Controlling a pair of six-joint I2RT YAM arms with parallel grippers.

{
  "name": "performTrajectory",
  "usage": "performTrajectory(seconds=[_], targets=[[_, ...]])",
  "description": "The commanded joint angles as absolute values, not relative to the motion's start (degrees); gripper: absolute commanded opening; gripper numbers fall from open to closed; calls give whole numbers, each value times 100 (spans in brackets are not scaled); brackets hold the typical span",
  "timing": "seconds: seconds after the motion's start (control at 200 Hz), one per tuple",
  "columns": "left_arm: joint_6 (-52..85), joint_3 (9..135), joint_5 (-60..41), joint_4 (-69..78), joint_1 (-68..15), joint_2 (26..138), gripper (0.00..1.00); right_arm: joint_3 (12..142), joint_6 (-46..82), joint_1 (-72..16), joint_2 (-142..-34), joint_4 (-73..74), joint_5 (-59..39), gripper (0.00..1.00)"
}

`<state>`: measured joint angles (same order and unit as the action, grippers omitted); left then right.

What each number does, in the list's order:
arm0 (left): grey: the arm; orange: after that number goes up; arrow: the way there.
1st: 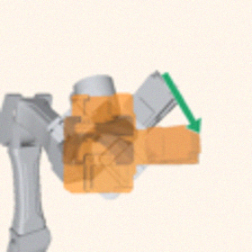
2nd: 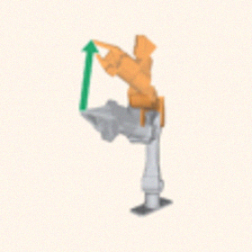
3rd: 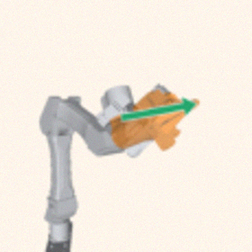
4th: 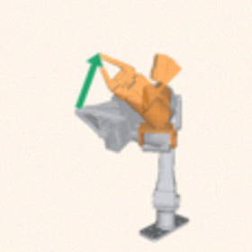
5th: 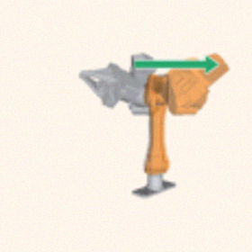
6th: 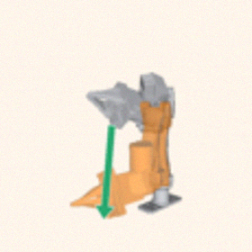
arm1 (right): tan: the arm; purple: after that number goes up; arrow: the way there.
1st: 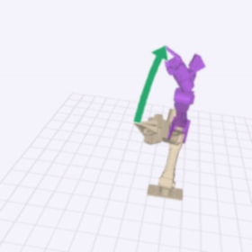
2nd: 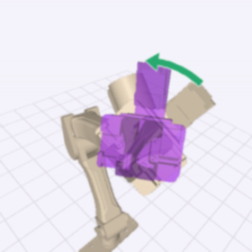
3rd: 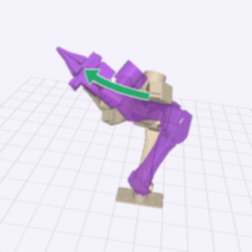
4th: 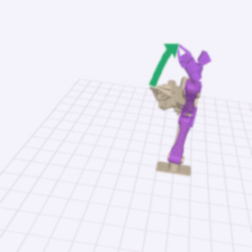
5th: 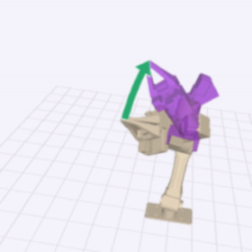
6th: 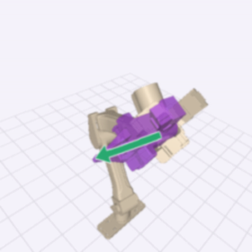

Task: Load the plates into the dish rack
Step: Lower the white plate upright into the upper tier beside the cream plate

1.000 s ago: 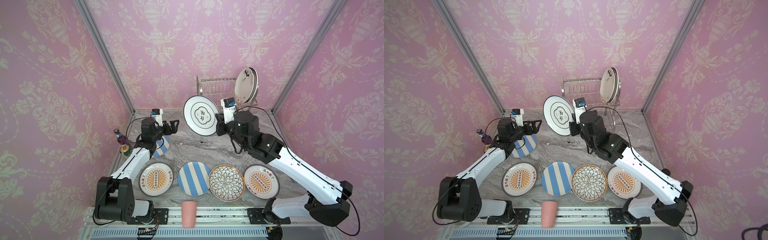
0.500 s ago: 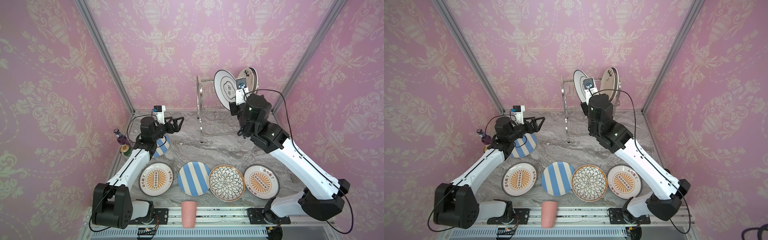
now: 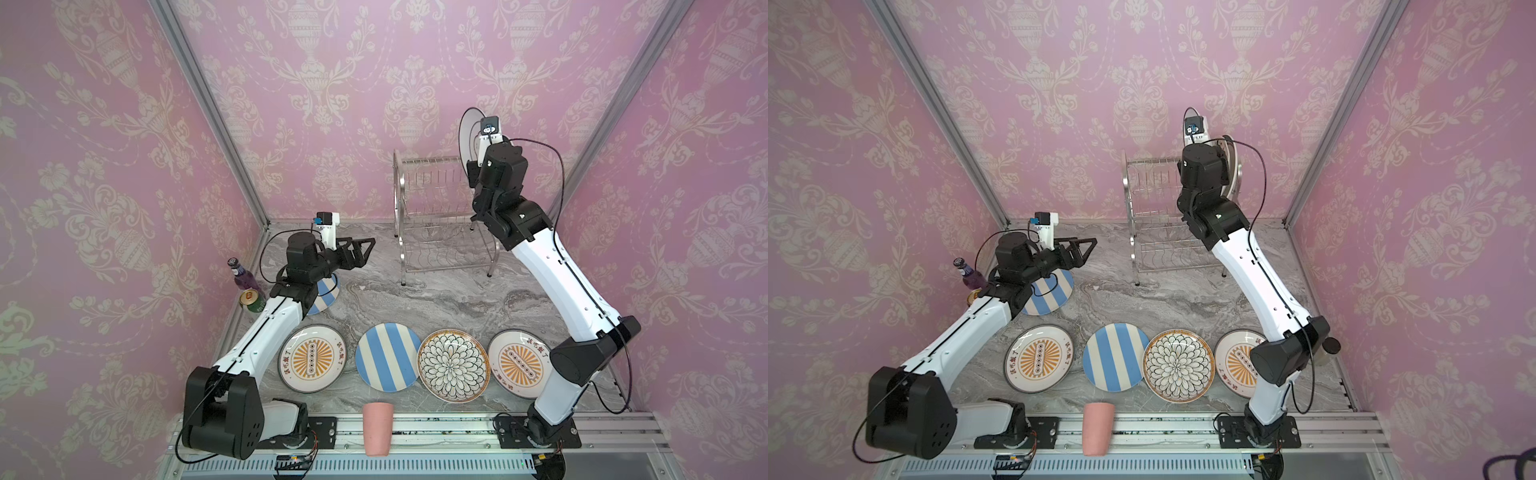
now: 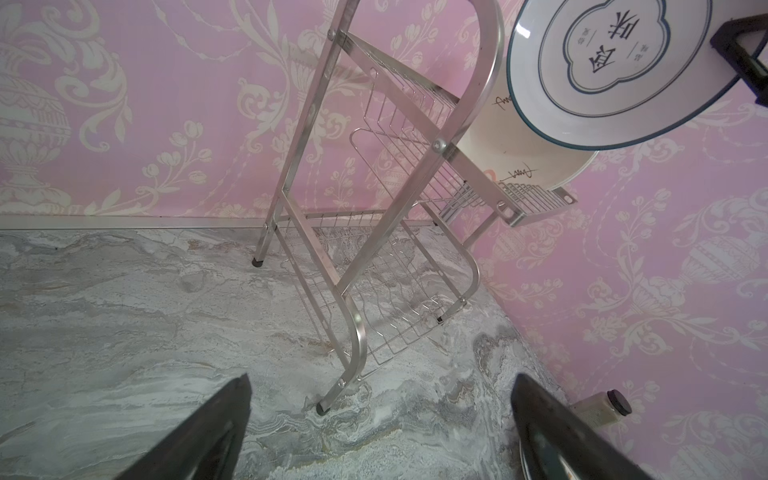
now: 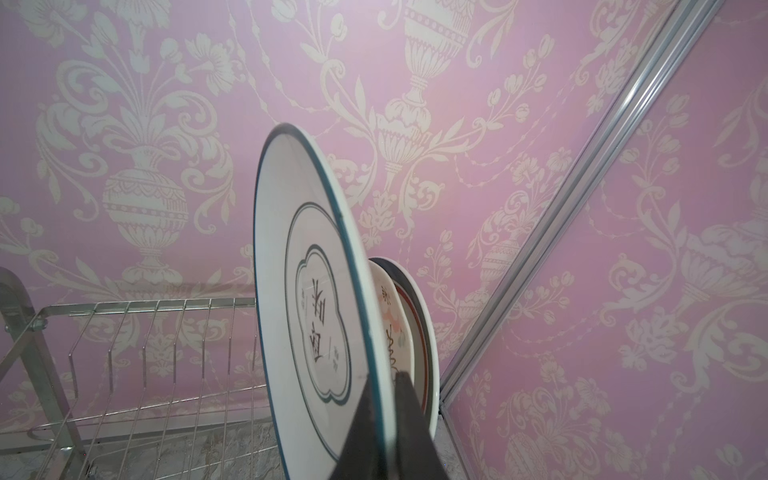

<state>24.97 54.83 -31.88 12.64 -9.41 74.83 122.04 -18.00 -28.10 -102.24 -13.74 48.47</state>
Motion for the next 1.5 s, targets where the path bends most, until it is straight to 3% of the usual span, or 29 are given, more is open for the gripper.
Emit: performTrajectory(seconds=[0.0,1.496], targets=[[2115,5742,-3291,933,-954,7423,99,12630,-1765,-2723,-10422,-1124,4940,0],[1705,5785,-3015,455,-862,7620,99,12126,-767,-2237,-11001,-1279,4912,0]])
